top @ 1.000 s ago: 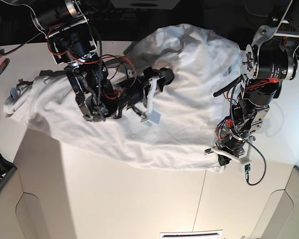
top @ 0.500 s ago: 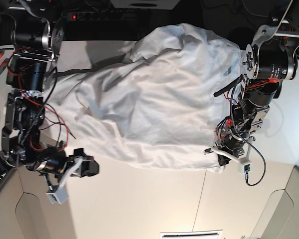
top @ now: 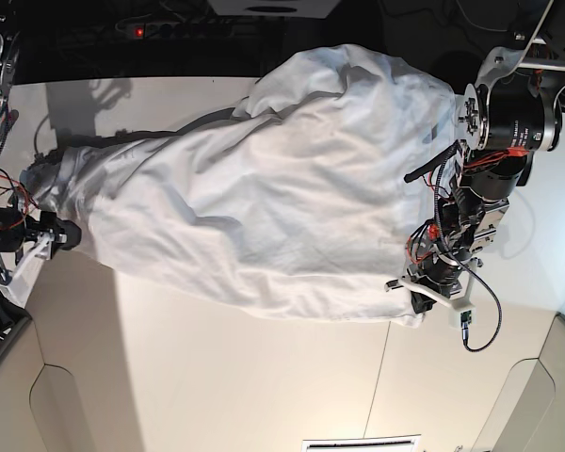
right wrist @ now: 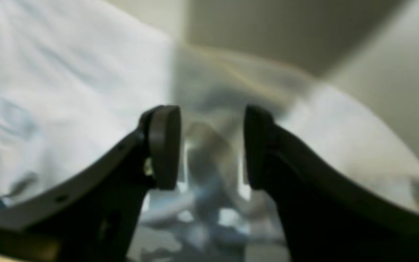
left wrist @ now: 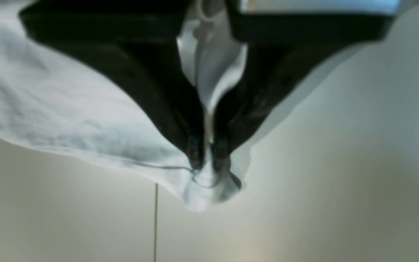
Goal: Layout the t-shirt on the table in an organized manner, then fold the t-shirt properly
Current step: 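Lift the shirt with both grippers and stretch it between them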
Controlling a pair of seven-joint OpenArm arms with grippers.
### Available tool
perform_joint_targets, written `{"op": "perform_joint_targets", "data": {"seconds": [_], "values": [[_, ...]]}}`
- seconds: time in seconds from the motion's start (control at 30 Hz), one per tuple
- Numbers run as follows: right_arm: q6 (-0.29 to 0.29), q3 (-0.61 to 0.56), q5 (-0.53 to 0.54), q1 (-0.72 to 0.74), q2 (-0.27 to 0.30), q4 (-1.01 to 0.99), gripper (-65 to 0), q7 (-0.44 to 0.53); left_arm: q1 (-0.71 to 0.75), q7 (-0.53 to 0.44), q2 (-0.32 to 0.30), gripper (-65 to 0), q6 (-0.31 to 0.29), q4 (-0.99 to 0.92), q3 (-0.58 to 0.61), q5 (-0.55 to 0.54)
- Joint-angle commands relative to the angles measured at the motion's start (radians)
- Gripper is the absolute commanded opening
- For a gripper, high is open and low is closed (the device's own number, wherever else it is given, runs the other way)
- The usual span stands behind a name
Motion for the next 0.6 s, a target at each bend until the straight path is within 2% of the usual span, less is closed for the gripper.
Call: {"op": "perform_joint_targets", "data": {"seconds": [0.0,0.17,0.3,0.57], "values": [[0.008,0.005,0.016,0.025,0.039,-0.004,-36.3,0.018,-0.022,0.003,-0.005,-65.0,-0.003,0.008,-0.001,0.003],[0.008,0.005,-0.003,0.024,0.1,-0.092,-36.3,0.144,-0.022,0.0,-0.006,-65.0,-0.004,0.008,-0.001,0.003],[0.008,0.005,-0.074,0.024,0.096,-0.134,-36.3,0.254,-0.022,0.0,-0.006,-65.0,-0.004,0.008,-0.001,0.003],[0.006,0.005,-0.075,0.007,0.05,-0.15,-36.5,0.262,-0.022,0.0,-0.006,-65.0,-0.004,0.008,-0.001,0.003]]}}
